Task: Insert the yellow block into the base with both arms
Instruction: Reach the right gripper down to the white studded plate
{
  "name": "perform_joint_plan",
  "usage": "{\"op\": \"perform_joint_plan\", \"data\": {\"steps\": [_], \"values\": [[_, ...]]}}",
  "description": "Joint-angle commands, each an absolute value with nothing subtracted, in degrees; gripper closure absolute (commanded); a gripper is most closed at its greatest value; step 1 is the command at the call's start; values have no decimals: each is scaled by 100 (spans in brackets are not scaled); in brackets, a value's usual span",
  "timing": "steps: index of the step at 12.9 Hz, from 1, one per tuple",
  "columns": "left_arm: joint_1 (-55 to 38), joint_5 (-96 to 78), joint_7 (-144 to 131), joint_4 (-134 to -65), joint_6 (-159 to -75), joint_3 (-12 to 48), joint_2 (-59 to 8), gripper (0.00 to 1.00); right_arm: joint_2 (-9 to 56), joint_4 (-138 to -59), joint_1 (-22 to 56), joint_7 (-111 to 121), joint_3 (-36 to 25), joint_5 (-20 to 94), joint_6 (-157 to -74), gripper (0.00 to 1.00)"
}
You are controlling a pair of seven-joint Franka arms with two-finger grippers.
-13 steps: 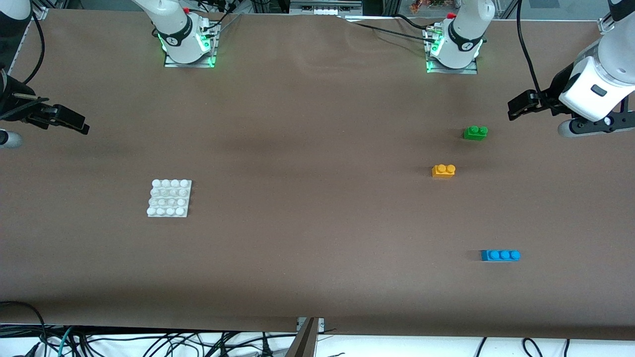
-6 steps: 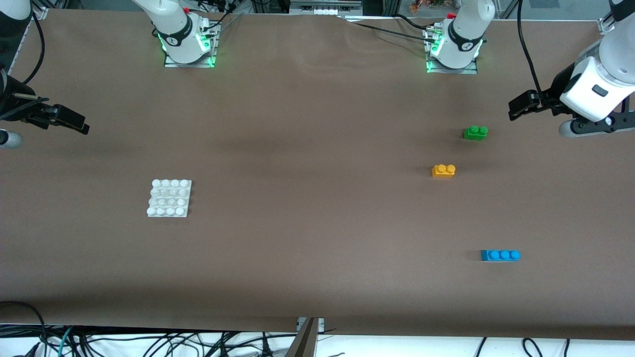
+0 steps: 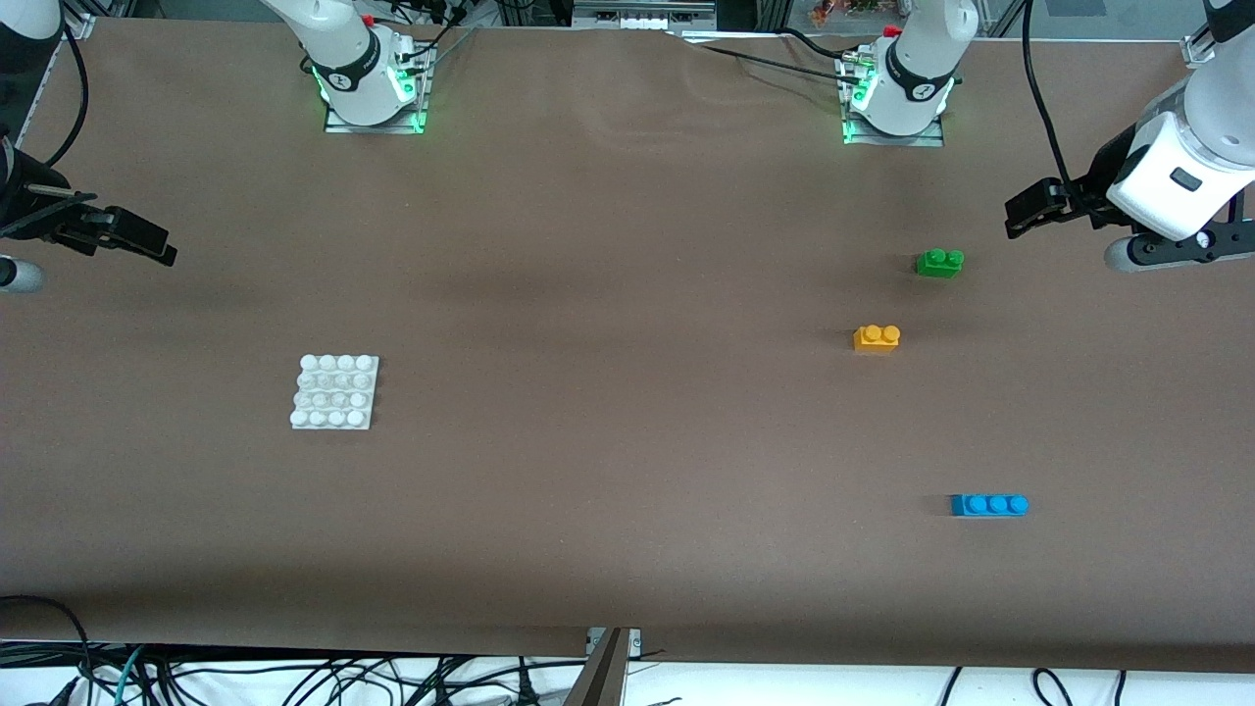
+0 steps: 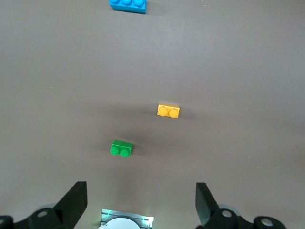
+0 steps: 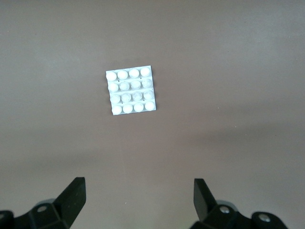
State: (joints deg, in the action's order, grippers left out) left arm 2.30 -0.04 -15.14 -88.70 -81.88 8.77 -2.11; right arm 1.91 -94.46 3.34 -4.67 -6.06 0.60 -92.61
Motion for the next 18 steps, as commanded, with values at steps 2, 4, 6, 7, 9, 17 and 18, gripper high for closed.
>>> {"op": "perform_joint_plan", "data": {"steps": [2,4,6,7,9,17,18], "values": [[290,-123,-1459,-8859,-8165,896,-167,0,420,-9475,343,-388,-606,123,-9220,0],[290,-123,-1459,-8859,-8165,896,-167,0,641,-9449,334,-387,-606,167,-9246,0],[290,-123,-1468,-8859,-8165,896,-158,0,877,-9439,316,-404,-615,167,-9369,0],[290,-123,-1459,-8851,-8165,896,-167,0,1070,-9448,316,-413,-615,176,-9508,0],[290,-123,-1476,-8859,-8165,896,-158,0,1387,-9466,299,-396,-615,193,-9956,0],[290,-123,-1477,-8859,-8165,896,-158,0,2338,-10008,26,701,-633,913,-11668,0],[290,-123,-1477,-8851,-8165,896,-158,0,2338,-10254,26,816,-633,1219,-12011,0]]}}
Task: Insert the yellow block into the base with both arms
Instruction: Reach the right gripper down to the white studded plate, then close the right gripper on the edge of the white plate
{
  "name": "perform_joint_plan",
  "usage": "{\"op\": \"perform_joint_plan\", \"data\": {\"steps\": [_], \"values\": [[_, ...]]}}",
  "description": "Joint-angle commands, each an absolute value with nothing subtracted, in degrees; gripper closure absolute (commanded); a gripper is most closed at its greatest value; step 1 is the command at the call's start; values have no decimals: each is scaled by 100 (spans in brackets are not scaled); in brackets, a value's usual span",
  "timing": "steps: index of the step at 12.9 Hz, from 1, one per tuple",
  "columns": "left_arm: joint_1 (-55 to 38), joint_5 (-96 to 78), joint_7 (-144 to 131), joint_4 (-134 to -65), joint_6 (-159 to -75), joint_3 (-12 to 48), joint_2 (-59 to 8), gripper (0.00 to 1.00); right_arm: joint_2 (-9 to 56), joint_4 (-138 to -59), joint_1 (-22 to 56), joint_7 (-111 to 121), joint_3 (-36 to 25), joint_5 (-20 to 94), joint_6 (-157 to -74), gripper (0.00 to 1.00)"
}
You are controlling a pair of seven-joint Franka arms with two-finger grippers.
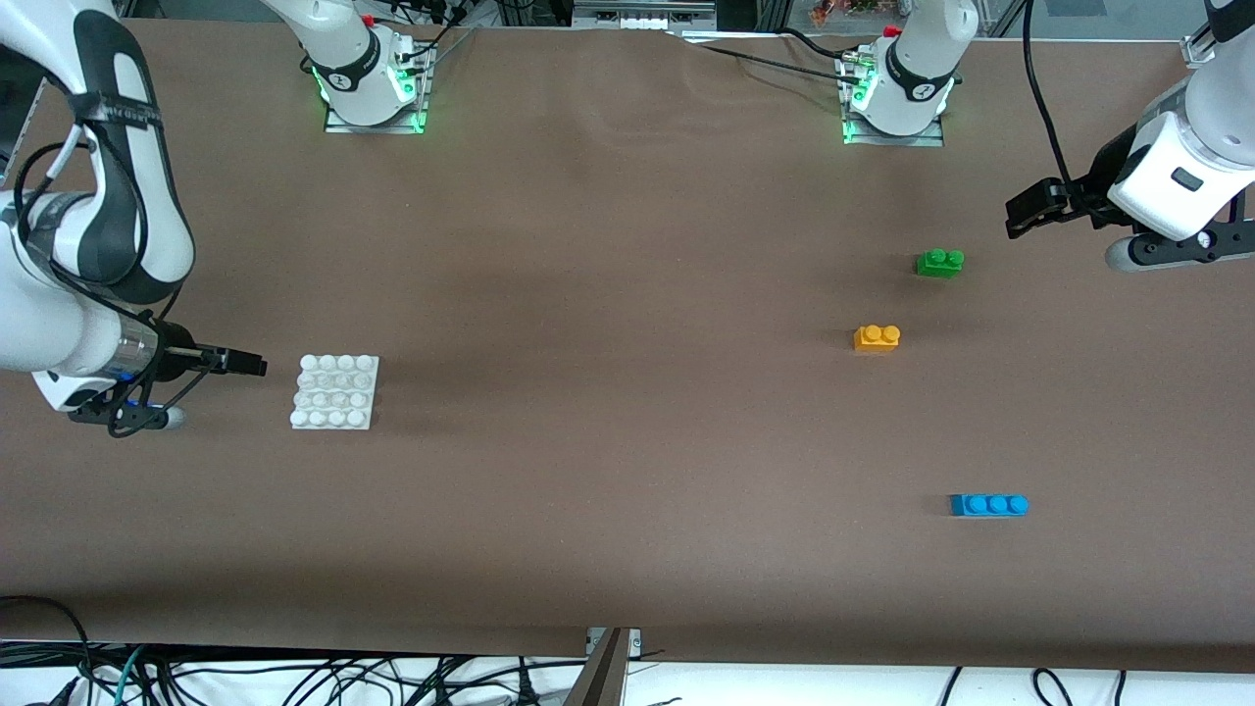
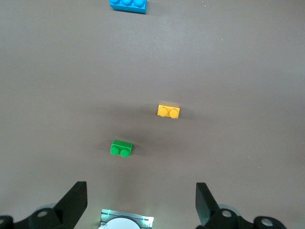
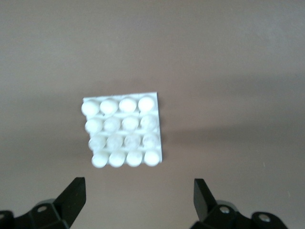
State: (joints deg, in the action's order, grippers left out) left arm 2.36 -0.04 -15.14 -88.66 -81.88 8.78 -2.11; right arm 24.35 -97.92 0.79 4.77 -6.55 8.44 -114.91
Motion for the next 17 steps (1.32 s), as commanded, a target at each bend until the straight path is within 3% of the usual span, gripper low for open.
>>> {"op": "perform_joint_plan", "data": {"steps": [1,3,7,17], "values": [[290,-123,-1477,-8859,-8165,896,-158,0,2347,-10474,18,983,-633,1404,-12319,0],[290,-123,-1477,-8859,-8156,896,-158,0,2364,-10879,-9,1264,-633,1852,-12865,0],[290,-123,-1477,-8851,-8156,905,-158,0,2820,-10925,-61,1538,-633,2434,-13156,0],[290,-123,-1477,-8859,-8156,905,-158,0,3331,-10811,-114,1477,-615,2962,-13201,0]]}}
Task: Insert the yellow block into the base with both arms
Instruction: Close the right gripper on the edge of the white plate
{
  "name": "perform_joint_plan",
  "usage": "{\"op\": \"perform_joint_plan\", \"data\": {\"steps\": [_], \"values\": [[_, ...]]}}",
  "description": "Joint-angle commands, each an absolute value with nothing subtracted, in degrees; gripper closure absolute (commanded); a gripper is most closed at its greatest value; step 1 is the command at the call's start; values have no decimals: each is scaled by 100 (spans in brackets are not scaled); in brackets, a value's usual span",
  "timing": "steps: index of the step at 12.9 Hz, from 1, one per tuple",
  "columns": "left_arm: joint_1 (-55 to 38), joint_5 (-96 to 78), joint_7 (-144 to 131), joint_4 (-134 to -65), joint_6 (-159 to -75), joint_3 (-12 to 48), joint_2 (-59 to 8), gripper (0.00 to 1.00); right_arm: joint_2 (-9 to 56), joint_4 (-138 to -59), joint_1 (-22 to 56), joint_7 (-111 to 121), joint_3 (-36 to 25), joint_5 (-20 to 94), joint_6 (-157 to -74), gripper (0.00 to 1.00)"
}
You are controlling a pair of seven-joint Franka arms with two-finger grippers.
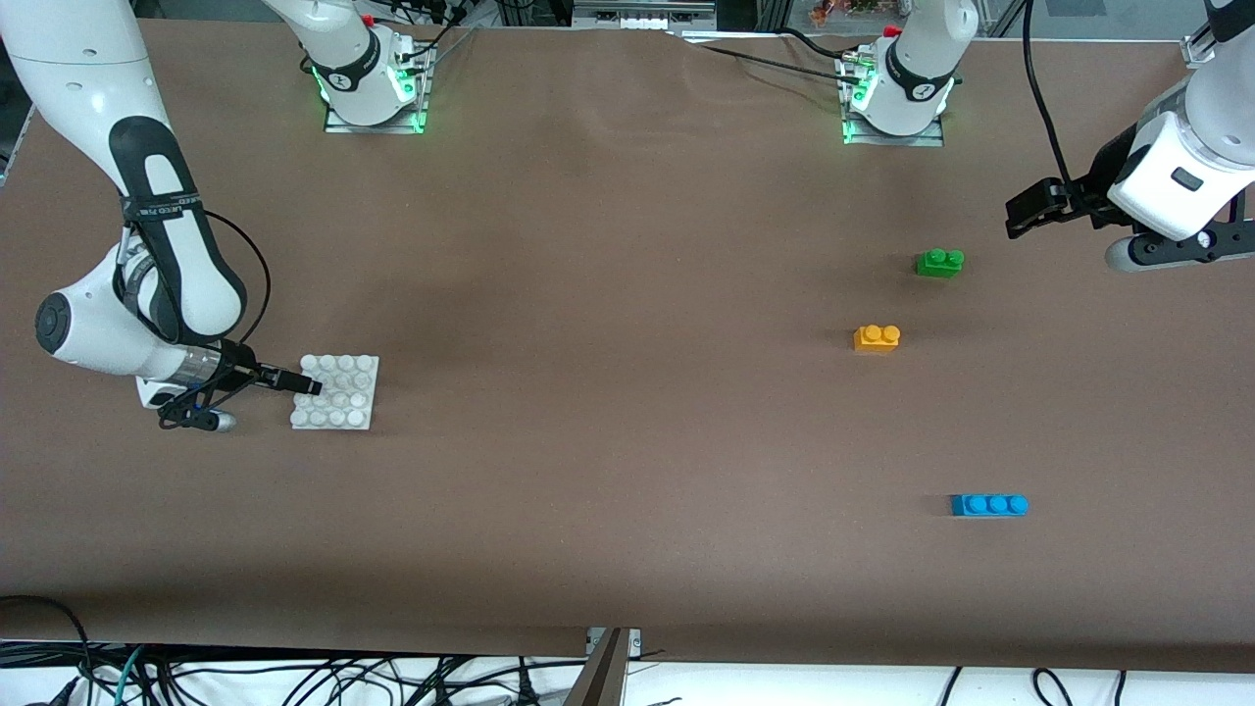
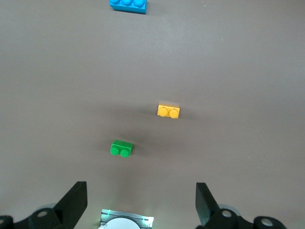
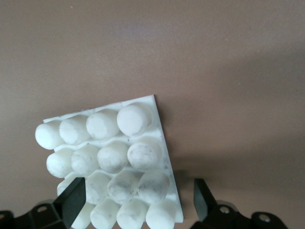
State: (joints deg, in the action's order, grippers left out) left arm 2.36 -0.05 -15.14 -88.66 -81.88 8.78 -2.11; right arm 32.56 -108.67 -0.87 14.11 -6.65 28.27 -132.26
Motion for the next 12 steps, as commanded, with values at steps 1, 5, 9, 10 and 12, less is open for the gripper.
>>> {"op": "perform_joint_plan", "data": {"steps": [1,5,9,10,12], "values": [[290,-123,-1477,-8851,-8156,905,-158,0,3383,-10811,-114,1503,-615,2962,-13201,0],[281,-123,-1477,-8851,-8156,914,-158,0,3463,-10811,-105,1538,-615,2953,-13192,1],[281,-123,-1485,-8850,-8156,940,-149,0,3480,-10802,-105,1512,-615,2953,-13131,9],[281,-123,-1477,-8842,-8156,932,-158,0,3480,-10802,-105,1512,-607,2953,-13131,11],[290,-123,-1468,-8851,-8156,905,-158,0,3489,-10802,-97,1494,-606,2962,-13131,12]]}}
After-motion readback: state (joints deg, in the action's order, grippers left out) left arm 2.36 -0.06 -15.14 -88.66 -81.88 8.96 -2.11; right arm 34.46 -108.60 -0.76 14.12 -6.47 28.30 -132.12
